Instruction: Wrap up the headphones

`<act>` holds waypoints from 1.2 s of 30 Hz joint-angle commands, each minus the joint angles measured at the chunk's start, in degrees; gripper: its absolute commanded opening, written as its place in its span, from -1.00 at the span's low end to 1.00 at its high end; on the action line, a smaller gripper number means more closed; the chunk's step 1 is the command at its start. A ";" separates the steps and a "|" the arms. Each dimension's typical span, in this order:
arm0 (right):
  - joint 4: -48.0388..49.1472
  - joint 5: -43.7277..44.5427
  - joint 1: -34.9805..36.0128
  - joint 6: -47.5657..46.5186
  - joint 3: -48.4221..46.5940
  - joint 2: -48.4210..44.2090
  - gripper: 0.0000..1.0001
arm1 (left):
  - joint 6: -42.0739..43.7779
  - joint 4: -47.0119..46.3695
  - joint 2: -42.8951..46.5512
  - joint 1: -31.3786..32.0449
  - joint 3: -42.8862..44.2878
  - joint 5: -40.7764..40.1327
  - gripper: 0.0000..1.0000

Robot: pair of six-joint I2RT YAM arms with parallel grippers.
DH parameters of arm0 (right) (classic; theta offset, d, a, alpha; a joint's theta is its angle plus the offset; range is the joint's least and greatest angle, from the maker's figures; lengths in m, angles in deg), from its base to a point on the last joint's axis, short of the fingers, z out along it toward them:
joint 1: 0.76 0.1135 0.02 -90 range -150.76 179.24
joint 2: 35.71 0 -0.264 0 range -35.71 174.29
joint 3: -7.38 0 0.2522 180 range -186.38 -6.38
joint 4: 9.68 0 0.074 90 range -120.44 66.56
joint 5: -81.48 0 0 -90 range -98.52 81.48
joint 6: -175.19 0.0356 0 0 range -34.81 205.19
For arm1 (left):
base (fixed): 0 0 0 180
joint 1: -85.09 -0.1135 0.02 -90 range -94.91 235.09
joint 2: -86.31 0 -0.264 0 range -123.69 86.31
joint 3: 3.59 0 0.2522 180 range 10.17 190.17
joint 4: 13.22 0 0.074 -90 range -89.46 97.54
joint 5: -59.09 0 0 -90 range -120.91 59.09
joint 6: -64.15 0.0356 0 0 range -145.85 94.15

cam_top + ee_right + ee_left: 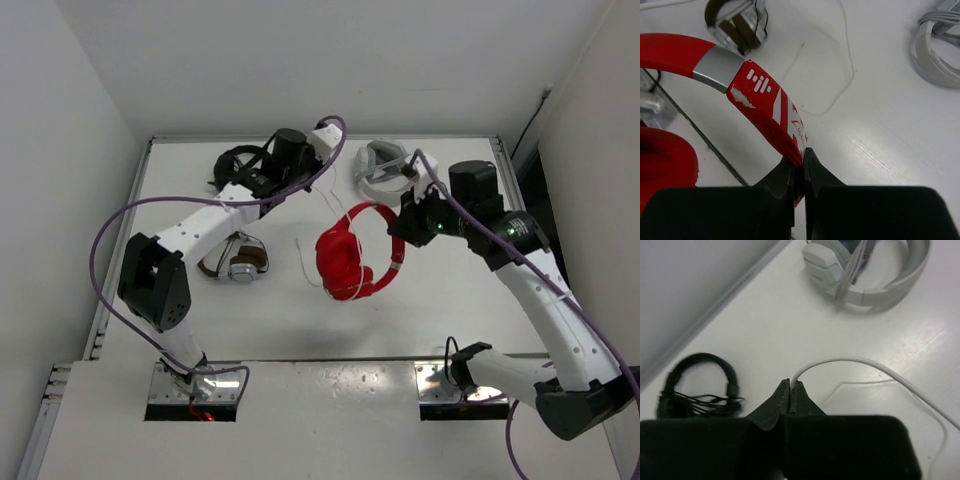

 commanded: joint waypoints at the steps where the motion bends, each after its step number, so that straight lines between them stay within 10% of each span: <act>1: 8.95 -5.31 -3.38 12.43 -4.16 0.93 -1.00 | -9.46 1.27 2.25 -0.59 -2.29 3.26 -1.00; 17: 14.41 12.78 -18.95 30.20 0.67 -0.64 -1.00 | -39.08 -6.70 9.90 -2.79 -25.76 32.07 -0.99; 24: 13.00 17.37 -20.70 28.36 2.95 -2.58 -1.00 | -38.31 -9.97 3.06 -2.26 -27.26 37.63 -0.69; 36: 13.34 18.95 -23.77 30.64 5.24 -1.45 -1.00 | -37.52 -13.05 2.08 0.38 -28.93 40.70 -0.92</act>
